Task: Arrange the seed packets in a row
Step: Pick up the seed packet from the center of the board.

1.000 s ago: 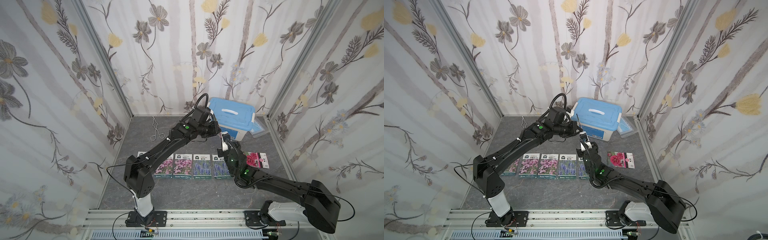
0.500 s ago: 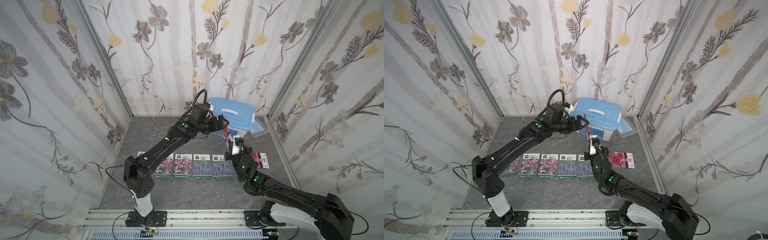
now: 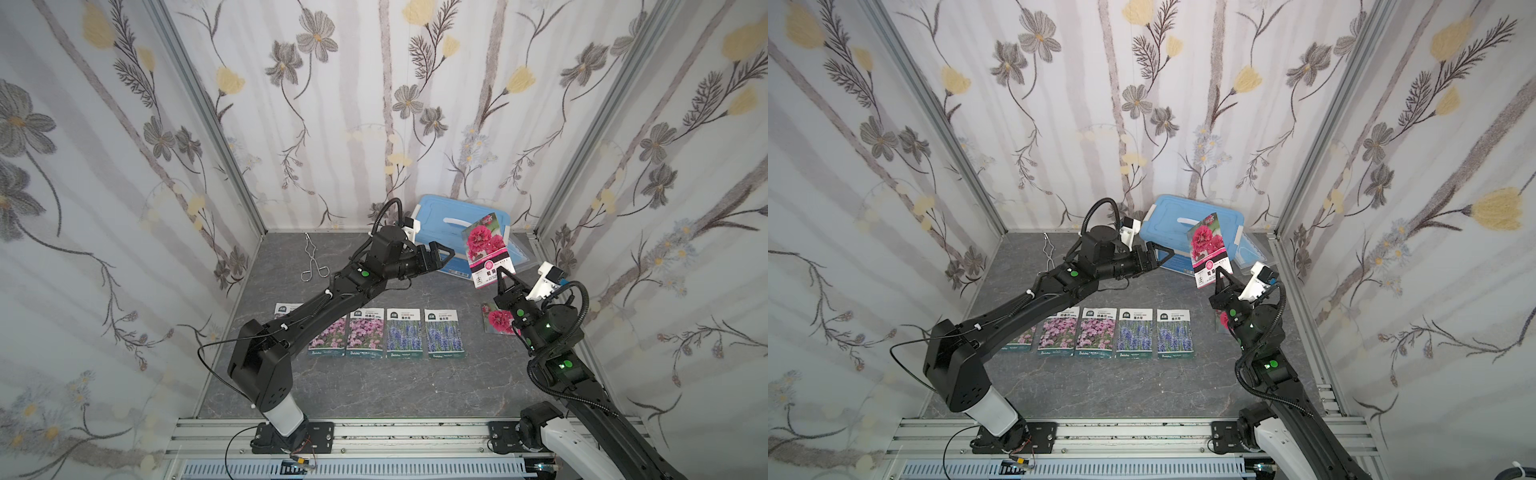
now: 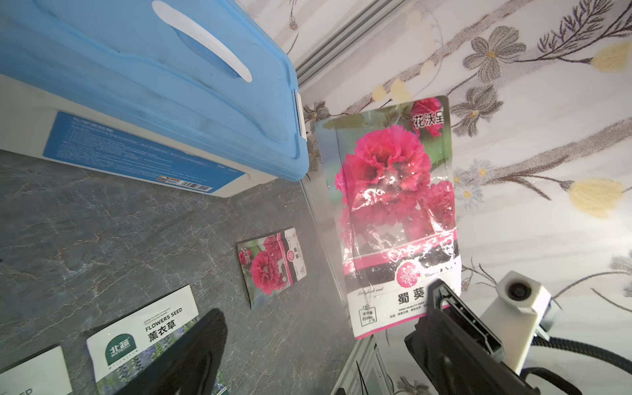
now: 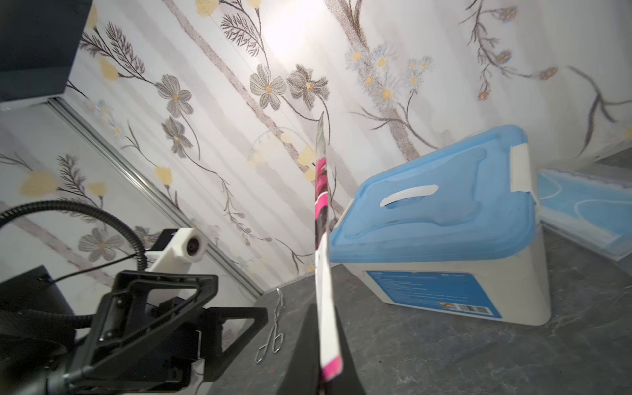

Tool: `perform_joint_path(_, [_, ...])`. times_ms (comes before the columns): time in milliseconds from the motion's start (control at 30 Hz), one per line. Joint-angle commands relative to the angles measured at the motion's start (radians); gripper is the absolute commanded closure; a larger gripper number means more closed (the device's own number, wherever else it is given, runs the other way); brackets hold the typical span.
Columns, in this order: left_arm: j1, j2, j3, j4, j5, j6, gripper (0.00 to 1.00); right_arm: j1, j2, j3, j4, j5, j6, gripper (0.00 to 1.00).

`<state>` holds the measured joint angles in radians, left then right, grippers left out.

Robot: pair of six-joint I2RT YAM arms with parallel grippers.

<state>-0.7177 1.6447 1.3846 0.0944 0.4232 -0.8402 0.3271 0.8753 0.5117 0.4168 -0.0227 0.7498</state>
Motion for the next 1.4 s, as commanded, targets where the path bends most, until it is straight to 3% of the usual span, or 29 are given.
perform_joint_path(0, [-0.007,-0.016,-0.052,0.276,0.037,-0.058,0.10,-0.040,0.038,0.000,0.104,-0.230,0.254,1.00])
perform_joint_path(133, [-0.012,-0.005,-0.081,0.388,0.047,-0.078,0.13,-0.057,0.082,-0.039,0.241,-0.298,0.388,1.00])
perform_joint_path(333, [-0.013,0.050,-0.081,0.476,0.068,-0.105,0.17,-0.059,0.094,-0.045,0.289,-0.321,0.463,1.00])
perform_joint_path(667, [-0.014,0.006,-0.120,0.459,0.062,-0.086,0.17,-0.077,0.029,-0.027,0.178,-0.278,0.416,1.00])
perform_joint_path(1100, [-0.026,0.039,-0.118,0.508,0.078,-0.120,0.18,-0.085,0.043,-0.034,0.215,-0.291,0.452,1.00])
perform_joint_path(1267, [-0.040,0.083,-0.080,0.540,0.084,-0.135,0.31,-0.084,0.049,-0.047,0.219,-0.292,0.455,1.00])
perform_joint_path(1367, [-0.045,0.106,-0.051,0.543,0.086,-0.143,0.49,-0.082,0.055,-0.044,0.190,-0.287,0.435,1.00])
